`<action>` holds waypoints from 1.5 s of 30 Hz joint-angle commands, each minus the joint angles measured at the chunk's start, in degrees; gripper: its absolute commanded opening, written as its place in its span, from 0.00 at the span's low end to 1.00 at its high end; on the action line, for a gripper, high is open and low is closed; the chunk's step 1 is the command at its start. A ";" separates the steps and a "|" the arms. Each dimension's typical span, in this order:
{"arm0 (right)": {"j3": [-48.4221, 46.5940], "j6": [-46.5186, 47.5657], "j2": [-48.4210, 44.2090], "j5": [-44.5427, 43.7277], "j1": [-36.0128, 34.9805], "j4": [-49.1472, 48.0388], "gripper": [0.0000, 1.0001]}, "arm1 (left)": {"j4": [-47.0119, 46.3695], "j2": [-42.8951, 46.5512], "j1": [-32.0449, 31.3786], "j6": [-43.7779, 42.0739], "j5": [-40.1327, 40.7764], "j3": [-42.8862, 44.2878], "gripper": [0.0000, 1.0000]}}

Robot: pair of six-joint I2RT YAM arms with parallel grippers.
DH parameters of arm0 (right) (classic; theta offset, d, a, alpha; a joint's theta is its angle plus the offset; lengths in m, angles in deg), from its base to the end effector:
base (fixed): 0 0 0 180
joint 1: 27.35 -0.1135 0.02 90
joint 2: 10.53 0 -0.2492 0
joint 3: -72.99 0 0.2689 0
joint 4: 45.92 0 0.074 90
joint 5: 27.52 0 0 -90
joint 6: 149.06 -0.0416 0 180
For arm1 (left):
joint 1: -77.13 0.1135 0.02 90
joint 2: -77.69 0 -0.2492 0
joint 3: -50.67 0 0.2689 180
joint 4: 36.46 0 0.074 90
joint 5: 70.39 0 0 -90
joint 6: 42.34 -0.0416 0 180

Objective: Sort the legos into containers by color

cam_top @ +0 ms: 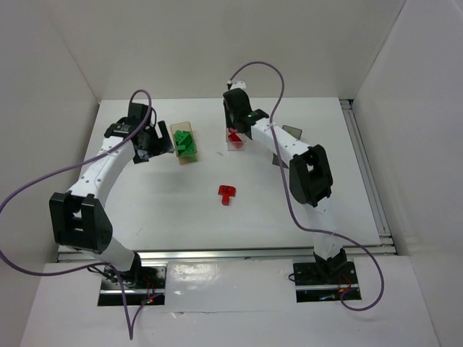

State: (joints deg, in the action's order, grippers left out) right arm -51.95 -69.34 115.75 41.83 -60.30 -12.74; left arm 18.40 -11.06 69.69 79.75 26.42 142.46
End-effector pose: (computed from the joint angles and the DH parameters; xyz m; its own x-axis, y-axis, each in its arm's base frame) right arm 0.4522 0.2756 0.2441 -0.5152 -0.1349 -0.8464 -0.1760 0.9831 -0.0496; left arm 0.3520 -0.0410 0.2863 -0.6901 -0.4419 -0.5732 -0.3667 0.8963 -0.2494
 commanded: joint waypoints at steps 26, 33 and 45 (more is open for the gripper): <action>39.70 -3.70 -26.95 8.33 -14.41 -2.62 0.97 | -2.07 0.95 0.76 1.21 -3.20 -2.33 0.98; 38.75 2.99 -21.51 7.72 -17.41 1.24 0.98 | -2.60 1.47 0.76 1.74 -3.73 -3.39 0.97; 36.20 4.40 -14.57 6.49 -13.82 -0.96 0.87 | -2.60 1.47 0.76 1.13 -2.68 -2.78 0.97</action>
State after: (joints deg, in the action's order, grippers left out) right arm -13.16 -65.69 100.47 49.59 -75.49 -12.74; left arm 16.66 -10.91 70.20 80.91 23.34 138.30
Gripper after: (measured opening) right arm 0.884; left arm 0.969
